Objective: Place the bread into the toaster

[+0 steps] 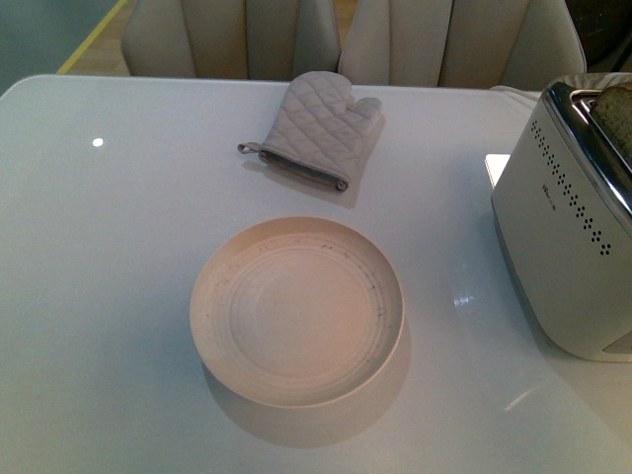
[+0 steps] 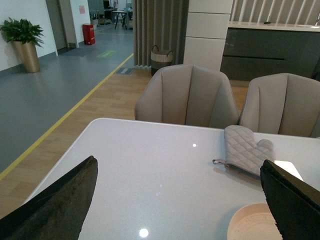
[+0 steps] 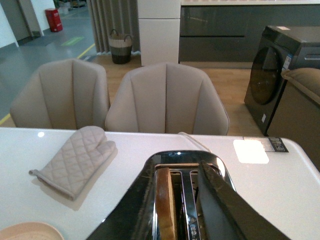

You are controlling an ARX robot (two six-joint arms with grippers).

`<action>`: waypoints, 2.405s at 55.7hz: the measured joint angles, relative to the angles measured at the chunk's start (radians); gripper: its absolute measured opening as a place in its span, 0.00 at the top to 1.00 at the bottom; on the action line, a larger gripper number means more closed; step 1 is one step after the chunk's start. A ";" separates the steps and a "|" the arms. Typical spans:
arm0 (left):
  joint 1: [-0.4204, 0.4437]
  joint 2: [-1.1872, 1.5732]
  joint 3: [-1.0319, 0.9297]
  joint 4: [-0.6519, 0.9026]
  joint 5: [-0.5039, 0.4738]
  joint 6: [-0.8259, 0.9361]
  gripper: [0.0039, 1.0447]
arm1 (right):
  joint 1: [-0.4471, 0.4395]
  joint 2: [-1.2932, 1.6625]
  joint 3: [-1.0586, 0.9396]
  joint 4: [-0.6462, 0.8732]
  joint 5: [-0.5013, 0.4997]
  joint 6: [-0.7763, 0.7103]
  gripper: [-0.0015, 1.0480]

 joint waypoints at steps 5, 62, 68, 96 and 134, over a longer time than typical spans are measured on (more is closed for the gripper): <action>0.000 0.000 0.000 0.000 0.000 0.000 0.07 | 0.000 -0.054 -0.060 0.005 0.000 0.000 0.98; 0.000 0.000 0.000 0.000 0.000 0.000 0.07 | 0.000 -0.505 -0.261 -0.214 0.001 0.005 0.98; 0.000 0.000 0.000 0.000 0.000 0.000 0.07 | 0.000 -0.536 -0.261 -0.245 0.001 0.005 0.98; 0.000 0.000 0.000 0.000 0.000 0.000 0.07 | 0.000 -0.774 -0.261 -0.489 0.002 0.005 0.98; 0.000 0.000 0.000 0.000 0.000 0.000 0.07 | 0.000 -0.776 -0.261 -0.489 0.002 0.006 0.09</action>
